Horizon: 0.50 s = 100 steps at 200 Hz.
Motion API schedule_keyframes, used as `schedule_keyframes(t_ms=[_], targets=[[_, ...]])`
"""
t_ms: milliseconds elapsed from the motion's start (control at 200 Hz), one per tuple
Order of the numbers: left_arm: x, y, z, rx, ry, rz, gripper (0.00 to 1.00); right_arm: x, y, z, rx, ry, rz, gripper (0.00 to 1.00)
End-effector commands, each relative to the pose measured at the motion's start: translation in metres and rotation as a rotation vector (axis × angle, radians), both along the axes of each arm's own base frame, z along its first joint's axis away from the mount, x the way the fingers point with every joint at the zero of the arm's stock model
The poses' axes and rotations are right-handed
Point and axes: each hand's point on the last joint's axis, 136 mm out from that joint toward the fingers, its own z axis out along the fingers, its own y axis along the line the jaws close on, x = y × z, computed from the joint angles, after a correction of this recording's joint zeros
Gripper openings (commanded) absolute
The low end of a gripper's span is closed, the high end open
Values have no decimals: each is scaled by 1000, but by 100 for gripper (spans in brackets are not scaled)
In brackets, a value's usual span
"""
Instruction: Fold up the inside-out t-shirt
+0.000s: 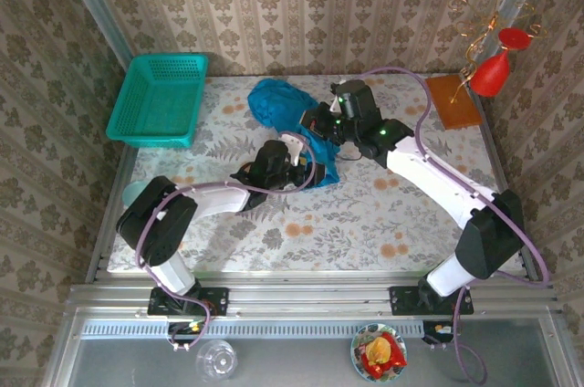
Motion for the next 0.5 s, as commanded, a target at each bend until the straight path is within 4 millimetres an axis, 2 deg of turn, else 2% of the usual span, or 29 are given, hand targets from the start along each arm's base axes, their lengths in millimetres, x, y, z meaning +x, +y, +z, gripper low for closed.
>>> schedule_keyframes(t_ms=[0, 55, 115, 230, 380, 495], targets=[[9, 5, 2, -12, -22, 65, 59, -1, -6, 36, 34, -80, -40, 0], [10, 10, -1, 20, -18, 76, 38, -1, -11, 36, 11, -88, -52, 0], [12, 18, -3, 60, -1, 78, 21, -1, -20, 33, -33, -95, -73, 0], [12, 40, 8, 81, -15, 90, 1, 1, -45, 20, -126, -85, -124, 0], [8, 67, 34, 81, -37, 65, 0, 3, -84, -4, -235, -44, -199, 0], [5, 80, 51, 78, -7, 8, 0, 0, -104, -25, -294, -5, -219, 0]])
